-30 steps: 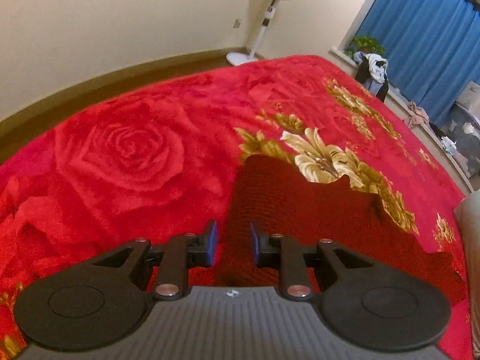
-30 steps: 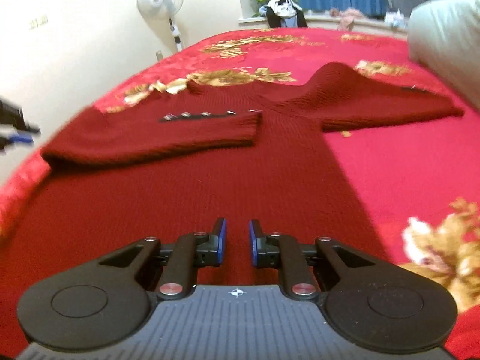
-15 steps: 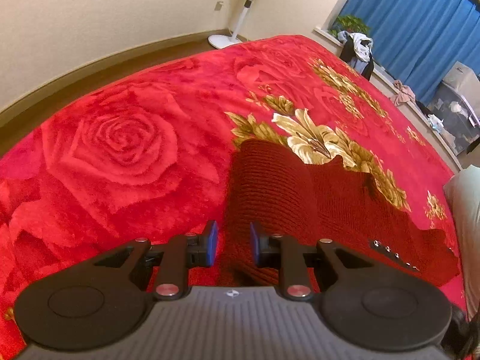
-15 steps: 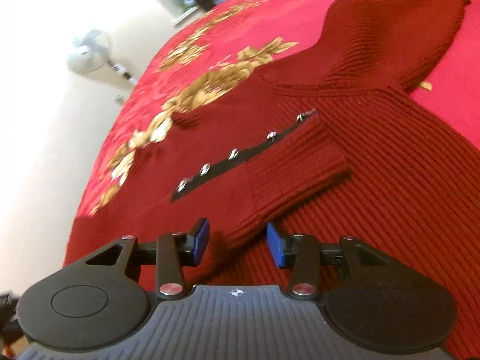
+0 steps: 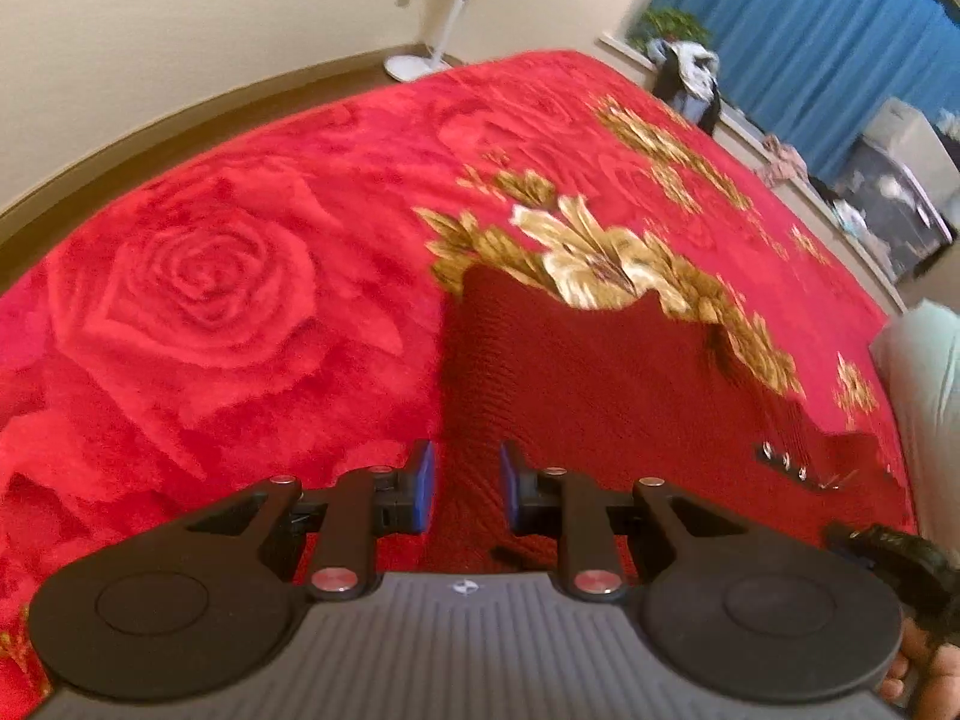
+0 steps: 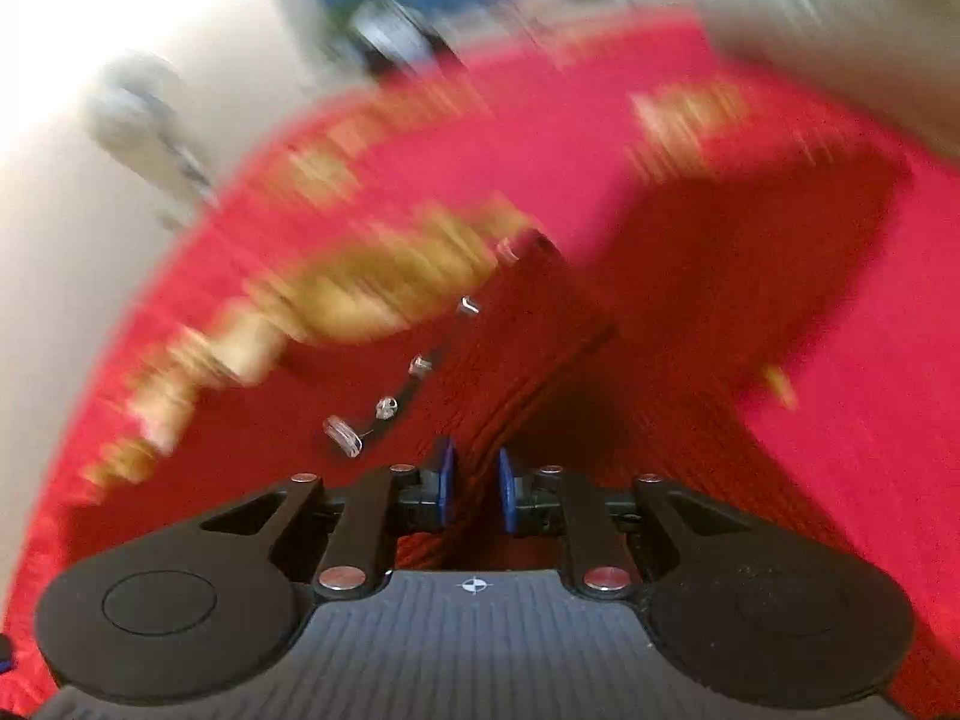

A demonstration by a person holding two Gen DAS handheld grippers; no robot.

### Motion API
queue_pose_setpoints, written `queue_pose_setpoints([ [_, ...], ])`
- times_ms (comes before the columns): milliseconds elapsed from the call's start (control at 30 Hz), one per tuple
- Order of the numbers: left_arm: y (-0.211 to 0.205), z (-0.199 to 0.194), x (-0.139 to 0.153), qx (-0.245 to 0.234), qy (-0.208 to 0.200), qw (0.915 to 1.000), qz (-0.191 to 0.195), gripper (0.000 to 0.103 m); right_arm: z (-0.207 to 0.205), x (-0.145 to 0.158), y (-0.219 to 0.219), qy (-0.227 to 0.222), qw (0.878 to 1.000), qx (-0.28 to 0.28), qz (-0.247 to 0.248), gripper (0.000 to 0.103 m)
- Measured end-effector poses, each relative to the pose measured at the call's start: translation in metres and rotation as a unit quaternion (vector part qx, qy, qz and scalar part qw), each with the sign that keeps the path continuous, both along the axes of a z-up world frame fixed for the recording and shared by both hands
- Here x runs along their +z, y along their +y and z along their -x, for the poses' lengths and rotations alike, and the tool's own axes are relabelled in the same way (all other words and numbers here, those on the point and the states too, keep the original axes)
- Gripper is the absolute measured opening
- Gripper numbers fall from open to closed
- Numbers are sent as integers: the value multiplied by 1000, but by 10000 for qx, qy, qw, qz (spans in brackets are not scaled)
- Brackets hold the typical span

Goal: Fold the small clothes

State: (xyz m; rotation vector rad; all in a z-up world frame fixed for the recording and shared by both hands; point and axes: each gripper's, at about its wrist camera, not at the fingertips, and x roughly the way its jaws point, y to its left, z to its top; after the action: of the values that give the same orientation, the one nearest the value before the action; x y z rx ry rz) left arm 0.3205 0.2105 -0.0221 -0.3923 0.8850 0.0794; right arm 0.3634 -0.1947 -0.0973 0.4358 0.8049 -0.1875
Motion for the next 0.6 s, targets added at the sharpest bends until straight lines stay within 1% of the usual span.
queue_pose_setpoints([
  [100, -16, -2, -4, -228, 62, 9995, -216, 25, 14, -1, -4, -174, 9993, -43, 328, 18],
  [167, -27, -2, -5, -311, 61, 9987, -394, 25, 20, 4, 1, -393, 9975, -87, 581, 18],
  [267, -40, -3, -7, -427, 65, 9978, -512, 25, 32, 18, 5, -964, 9910, -176, 910, 18],
  [300, -43, -3, -7, -454, 70, 9975, -530, 25, 34, 22, 9, -1171, 9883, -111, 975, 18],
  [367, -48, -4, -9, -505, 79, 9970, -581, 25, 33, 26, 15, -1371, 9853, 179, 1000, 18],
  [433, -52, -5, -10, -539, 82, 9966, -620, 25, 31, 24, 21, -1381, 9835, 514, 1050, 19],
  [467, -52, -5, -10, -546, 84, 9965, -625, 25, 26, 21, 23, -1303, 9838, 619, 1063, 20],
  [533, -52, -7, -12, -537, 94, 9965, -634, 25, 17, 12, 24, -1002, 9869, 758, 1009, 21],
  [600, -52, -9, -12, -522, 111, 9965, -642, 25, 6, -2, 21, -600, 9900, 847, 952, 23],
])
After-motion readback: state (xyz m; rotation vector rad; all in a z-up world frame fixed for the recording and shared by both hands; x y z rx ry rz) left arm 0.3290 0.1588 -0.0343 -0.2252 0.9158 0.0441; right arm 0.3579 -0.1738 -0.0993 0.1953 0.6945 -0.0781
